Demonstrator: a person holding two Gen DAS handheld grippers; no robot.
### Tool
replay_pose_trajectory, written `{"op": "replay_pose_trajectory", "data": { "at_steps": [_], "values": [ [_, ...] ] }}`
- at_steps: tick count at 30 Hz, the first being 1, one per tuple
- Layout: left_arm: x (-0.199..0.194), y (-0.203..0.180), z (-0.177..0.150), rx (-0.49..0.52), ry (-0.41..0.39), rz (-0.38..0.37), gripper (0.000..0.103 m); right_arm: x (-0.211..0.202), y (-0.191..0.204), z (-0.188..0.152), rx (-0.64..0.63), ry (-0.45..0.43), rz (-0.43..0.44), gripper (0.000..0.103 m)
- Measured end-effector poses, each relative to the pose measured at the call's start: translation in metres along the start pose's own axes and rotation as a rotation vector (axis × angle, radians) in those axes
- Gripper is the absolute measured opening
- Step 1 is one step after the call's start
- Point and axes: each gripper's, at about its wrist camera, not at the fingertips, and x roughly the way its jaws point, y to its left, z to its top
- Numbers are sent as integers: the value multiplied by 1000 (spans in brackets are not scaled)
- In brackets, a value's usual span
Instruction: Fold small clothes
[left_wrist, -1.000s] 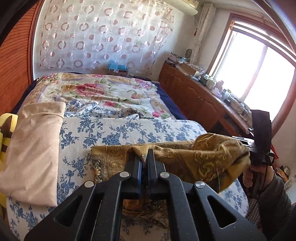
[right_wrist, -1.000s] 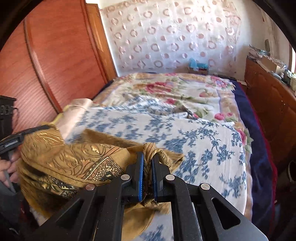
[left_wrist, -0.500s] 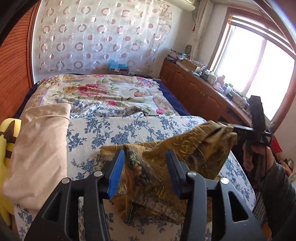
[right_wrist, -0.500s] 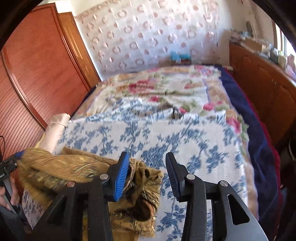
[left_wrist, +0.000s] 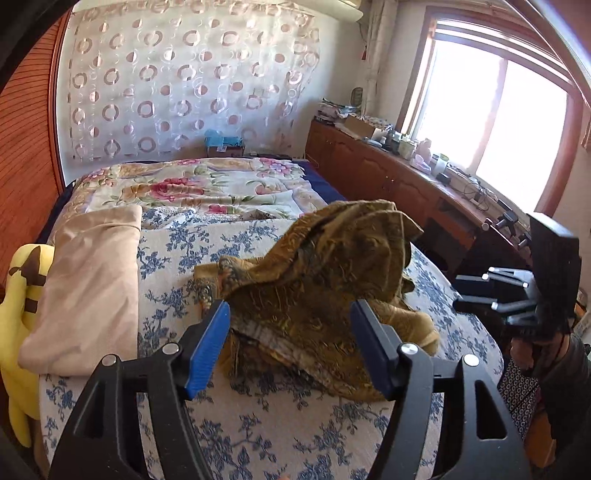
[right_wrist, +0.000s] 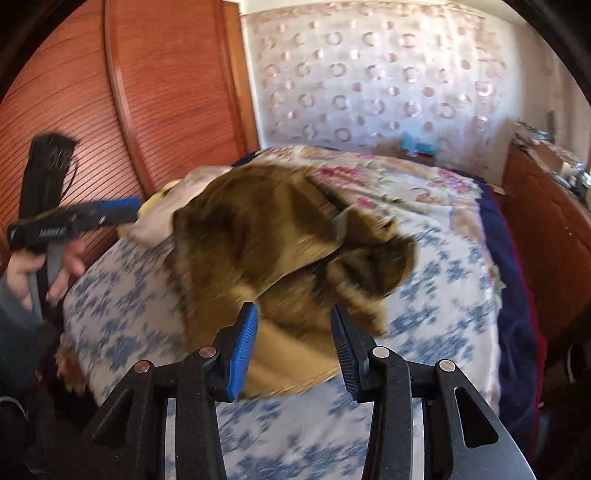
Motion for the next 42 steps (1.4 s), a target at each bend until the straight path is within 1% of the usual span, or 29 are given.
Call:
{"op": "replay_pose_trajectory", "data": {
  "at_steps": [5, 7, 10, 14, 16, 20, 21, 22, 23, 25, 26, 27, 30, 32, 34, 35, 36, 38, 41, 42],
  "values": [
    [-12, -5, -13, 0, 2, 7, 69, 24, 36, -18, -75, 68, 57, 43],
    [-14, -6, -18, 1, 8, 4, 69, 34, 46, -22, -122, 95, 59, 43],
    [-13, -5, -24, 3, 21, 9, 69, 63, 49, -24, -164, 149, 47, 47],
    [-11, 1, -29, -2, 34, 21, 69, 95, 51, -23, -208, 199, 23, 48],
    [-11, 5, -29, -14, 35, 22, 69, 101, 54, -23, -228, 212, 15, 48],
    [-9, 10, -31, -24, 36, 26, 69, 105, 53, -19, -229, 210, 30, 47],
    [-9, 11, -32, -25, 37, 25, 69, 104, 51, -21, -239, 207, 36, 42],
    [-8, 13, -32, -26, 39, 26, 69, 104, 54, -20, -257, 205, 37, 17],
    [-6, 15, -31, -28, 40, 28, 69, 100, 51, -21, -271, 216, 36, 4],
    [-4, 17, -31, -31, 44, 29, 69, 92, 52, -17, -301, 187, 5, 4],
    [-3, 18, -30, -31, 43, 31, 69, 84, 50, -13, -301, 166, 10, 4],
    [-2, 19, -29, -31, 42, 32, 69, 74, 46, -4, -291, 126, 6, 4],
    [1, 25, -25, -39, 39, 34, 69, 44, 22, 32, -234, -7, -33, 3],
    [5, 29, -20, -47, 37, 38, 69, 31, 3, 57, -189, -82, -71, 3],
    [11, 32, -14, -52, 37, 38, 69, 27, -17, 81, -141, -125, -92, 3],
    [14, 34, -11, -52, 38, 41, 69, 30, -29, 92, -112, -141, -117, 3],
    [18, 35, -7, -53, 38, 42, 69, 35, -38, 100, -88, -145, -130, 3],
    [27, 37, -1, -54, 43, 42, 69, 54, -57, 112, -25, -121, -154, 3],
    [44, 39, 10, -47, 58, 46, 69, 90, -74, 116, 13, -67, -221, 3],
    [50, 40, 13, -43, 63, 47, 69, 102, -80, 115, 38, -48, -227, 3]
  ]
}}
